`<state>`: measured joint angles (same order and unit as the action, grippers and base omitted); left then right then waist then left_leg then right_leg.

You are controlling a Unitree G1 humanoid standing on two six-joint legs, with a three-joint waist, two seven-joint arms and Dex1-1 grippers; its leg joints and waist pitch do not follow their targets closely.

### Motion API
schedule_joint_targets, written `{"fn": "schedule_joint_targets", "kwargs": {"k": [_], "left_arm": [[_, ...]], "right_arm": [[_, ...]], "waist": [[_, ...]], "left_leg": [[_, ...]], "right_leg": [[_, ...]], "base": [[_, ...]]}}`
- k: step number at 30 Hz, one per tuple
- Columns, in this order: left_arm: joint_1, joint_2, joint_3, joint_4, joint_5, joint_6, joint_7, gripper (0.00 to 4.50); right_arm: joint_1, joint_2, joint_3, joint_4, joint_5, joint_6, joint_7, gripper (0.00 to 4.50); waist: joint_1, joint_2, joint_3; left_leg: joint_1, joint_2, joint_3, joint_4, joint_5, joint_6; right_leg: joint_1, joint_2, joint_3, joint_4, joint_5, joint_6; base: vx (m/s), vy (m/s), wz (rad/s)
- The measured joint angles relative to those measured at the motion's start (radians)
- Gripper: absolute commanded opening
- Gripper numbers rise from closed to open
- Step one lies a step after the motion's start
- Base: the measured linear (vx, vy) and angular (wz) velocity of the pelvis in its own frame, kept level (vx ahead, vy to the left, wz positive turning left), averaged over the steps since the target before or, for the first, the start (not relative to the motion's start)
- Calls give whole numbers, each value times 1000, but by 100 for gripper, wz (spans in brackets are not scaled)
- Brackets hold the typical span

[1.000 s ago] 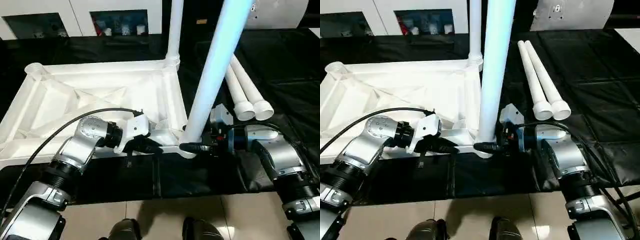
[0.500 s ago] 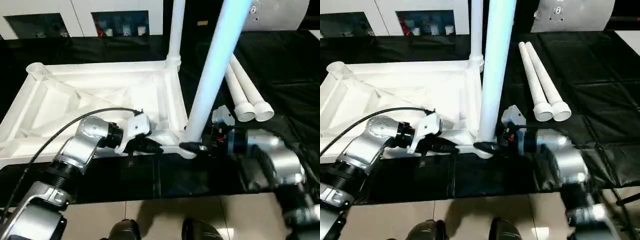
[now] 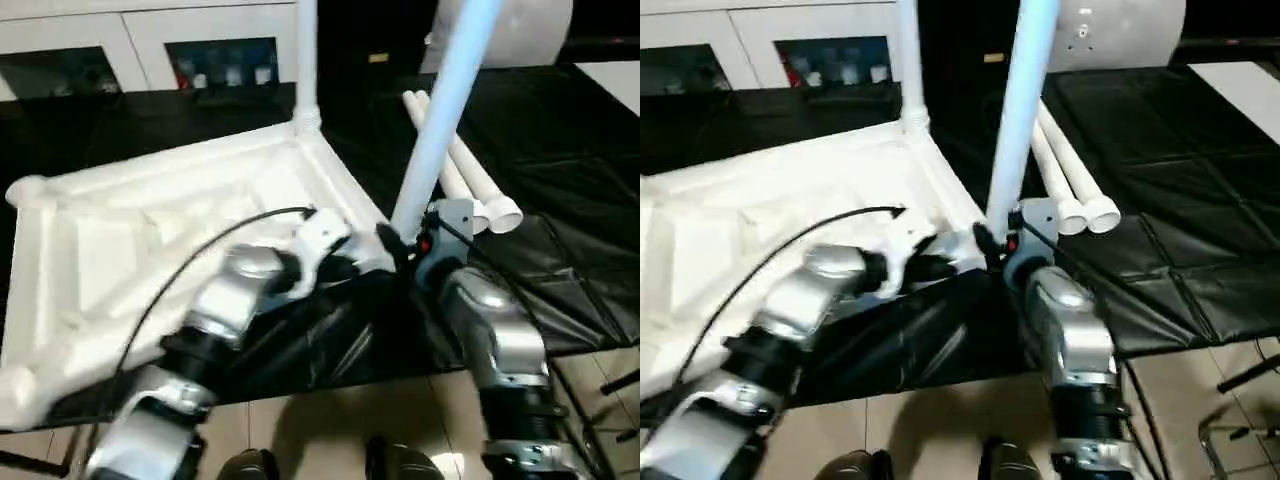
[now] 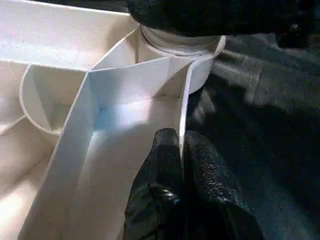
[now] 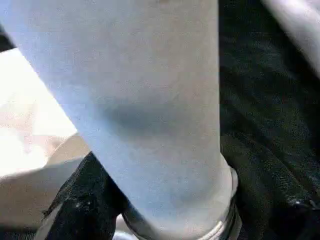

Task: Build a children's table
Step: Rotate leg to tighten

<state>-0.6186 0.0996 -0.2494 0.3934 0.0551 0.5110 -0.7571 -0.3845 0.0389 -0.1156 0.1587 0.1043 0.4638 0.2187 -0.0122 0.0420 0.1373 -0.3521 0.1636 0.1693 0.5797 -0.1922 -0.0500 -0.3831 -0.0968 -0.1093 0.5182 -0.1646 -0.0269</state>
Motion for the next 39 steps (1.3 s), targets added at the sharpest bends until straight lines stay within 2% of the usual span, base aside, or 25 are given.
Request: {"fn": "schedule_joint_targets", "kwargs": {"k": [3,4,6,8,9,10,15,19,21,23,27,30,32,34,39], "left_arm": [[-3,-1,27,-2,18,0,75,0],[-3,0,38,-2,20,-1,96,0],[-14,1,39,-5,21,0,105,0],[-13,13,34,-19,19,-5,86,0],[-13,18,34,-22,18,-9,79,0],[-9,34,31,-32,16,-19,59,0],[15,96,26,-58,-5,-69,-16,0],[20,157,14,-60,-24,-124,-96,0],[26,191,17,-55,-38,-152,-142,0],[30,225,14,-46,-43,-193,-204,0],[37,265,-6,-34,-55,-245,-293,0],[46,335,-37,-22,-64,-320,-402,0],[48,355,-42,-18,-68,-343,-453,0],[49,366,-54,-16,-80,-360,-511,0],[49,366,-74,-16,-90,-384,-563,0]], "right_arm": [[25,48,9,-35,1,-8,3,361],[38,60,39,-41,10,-10,27,361],[53,74,96,-37,26,-15,64,388],[49,48,104,-40,31,-28,90,398],[51,39,109,-41,37,-36,101,398],[52,11,122,-42,41,-45,129,421],[73,-82,144,-67,57,-62,275,443],[84,-228,180,-90,76,-80,438,443],[94,-282,177,-106,84,-84,483,443],[103,-346,171,-119,95,-85,548,443],[108,-410,168,-146,108,-85,648,443],[105,-485,163,-152,135,-85,722,443],[90,-495,167,-150,139,-87,748,443],[69,-508,197,-145,139,-98,789,443],[56,-512,243,-102,138,-123,858,443]], "waist": [[-20,-2,2],[-32,-3,2],[-35,-2,2],[-25,-4,1],[-19,-5,1],[-11,-5,1],[5,-5,1],[22,-5,0],[27,-5,0],[32,-5,0],[43,-6,0],[45,-7,0],[47,-9,-1],[50,-9,-1],[63,-10,-2]], "left_leg": [[-3,-1,0,0,-2,3],[-11,-1,-1,0,-1,9],[-17,-1,-1,0,1,12],[-17,-8,1,0,2,15],[-16,-8,2,0,2,15],[-17,-7,2,-1,2,15],[-20,1,1,-6,3,16],[-23,7,0,-9,3,16],[-28,8,0,-7,3,16],[-30,8,0,-3,3,16],[-29,9,0,6,3,16],[-23,9,1,8,4,15],[-21,9,2,8,3,8],[-21,8,3,8,4,5],[-21,8,5,8,4,5]], "right_leg": [[-3,0,1,-3,0,0],[-6,0,0,-3,0,0],[-17,1,2,3,2,-3],[-25,1,17,14,27,-7],[-26,1,18,17,32,-5],[-31,1,18,23,32,-4],[-41,6,14,43,28,1],[-49,12,12,48,24,-4],[-55,12,12,52,22,-6],[-55,12,12,55,22,-6],[-54,12,13,58,23,-7],[-51,11,14,58,23,-5],[-50,10,14,58,21,-2],[-49,8,14,59,21,-2],[-46,6,14,59,23,-5]], "base": [[0,0,0],[0,0,0],[0,0,0],[66,-29,10],[64,-43,12],[49,-57,2],[40,-61,1],[17,-29,-1],[0,0,0],[0,0,0],[0,0,0],[0,0,0],[0,0,0],[0,0,0],[0,0,0]]}}
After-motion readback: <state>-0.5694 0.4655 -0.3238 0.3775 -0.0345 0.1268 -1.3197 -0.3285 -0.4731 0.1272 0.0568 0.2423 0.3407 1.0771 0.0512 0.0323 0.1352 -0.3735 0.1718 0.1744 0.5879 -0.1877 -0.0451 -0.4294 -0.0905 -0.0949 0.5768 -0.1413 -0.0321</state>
